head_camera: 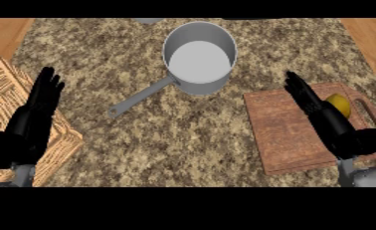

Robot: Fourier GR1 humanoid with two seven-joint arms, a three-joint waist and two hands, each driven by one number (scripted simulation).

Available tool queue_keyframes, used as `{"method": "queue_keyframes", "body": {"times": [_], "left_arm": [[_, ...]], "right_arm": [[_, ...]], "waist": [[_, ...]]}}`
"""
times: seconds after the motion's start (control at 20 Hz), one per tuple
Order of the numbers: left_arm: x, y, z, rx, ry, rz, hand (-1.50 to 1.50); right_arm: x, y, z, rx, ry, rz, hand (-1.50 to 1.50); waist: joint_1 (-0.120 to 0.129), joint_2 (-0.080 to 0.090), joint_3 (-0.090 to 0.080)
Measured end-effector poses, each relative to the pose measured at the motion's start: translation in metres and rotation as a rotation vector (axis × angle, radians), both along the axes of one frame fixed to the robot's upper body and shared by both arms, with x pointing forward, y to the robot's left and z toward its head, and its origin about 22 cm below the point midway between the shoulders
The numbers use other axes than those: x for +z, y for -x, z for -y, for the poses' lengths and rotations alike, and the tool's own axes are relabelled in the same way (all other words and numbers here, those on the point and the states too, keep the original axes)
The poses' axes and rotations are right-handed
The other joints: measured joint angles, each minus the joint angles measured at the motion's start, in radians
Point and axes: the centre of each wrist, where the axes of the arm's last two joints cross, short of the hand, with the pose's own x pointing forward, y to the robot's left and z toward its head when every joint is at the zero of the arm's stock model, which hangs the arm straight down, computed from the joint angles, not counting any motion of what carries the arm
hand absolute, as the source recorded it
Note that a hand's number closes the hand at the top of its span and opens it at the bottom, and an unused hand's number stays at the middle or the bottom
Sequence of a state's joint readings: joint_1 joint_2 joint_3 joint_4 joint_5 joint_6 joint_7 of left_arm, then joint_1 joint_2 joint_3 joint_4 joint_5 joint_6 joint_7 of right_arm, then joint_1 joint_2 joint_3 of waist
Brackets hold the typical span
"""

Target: Pick the lemon from the cutting board and place it in the pot

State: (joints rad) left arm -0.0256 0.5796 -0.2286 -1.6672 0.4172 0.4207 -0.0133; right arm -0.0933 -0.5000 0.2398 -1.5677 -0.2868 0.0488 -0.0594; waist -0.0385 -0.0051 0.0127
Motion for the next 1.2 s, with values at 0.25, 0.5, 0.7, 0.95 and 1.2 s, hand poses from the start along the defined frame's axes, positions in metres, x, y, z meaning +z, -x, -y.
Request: {"method": "queue_keyframes", "body": {"times": [0.25, 0.5, 0.7, 0.95, 1.2], "left_arm": [[0.001, -0.002, 0.014, -0.153, -0.029, -0.034, 0.00], [0.004, 0.007, 0.011, -0.250, -0.062, -0.106, 0.00], [0.000, 0.011, 0.018, -0.310, -0.041, -0.159, 0.00], [-0.003, 0.006, 0.031, -0.361, -0.035, -0.183, 0.00], [-0.005, 0.005, 0.045, -0.383, -0.018, -0.208, 0.00]], "right_arm": [[-0.007, -0.005, 0.039, -0.277, 0.032, -0.055, 1.50], [0.009, -0.003, 0.099, -0.705, 0.274, 0.069, -1.50], [0.016, -0.008, 0.093, -0.938, 0.264, 0.342, -1.50], [0.022, -0.004, 0.073, -1.039, 0.271, 0.461, -1.50], [0.030, -0.001, 0.076, -1.066, 0.299, 0.268, -1.50]], "waist": [[0.007, -0.001, 0.004], [-0.033, 0.004, 0.005], [-0.035, -0.004, 0.009], [-0.014, -0.012, 0.012], [0.002, -0.012, 0.007]]}}
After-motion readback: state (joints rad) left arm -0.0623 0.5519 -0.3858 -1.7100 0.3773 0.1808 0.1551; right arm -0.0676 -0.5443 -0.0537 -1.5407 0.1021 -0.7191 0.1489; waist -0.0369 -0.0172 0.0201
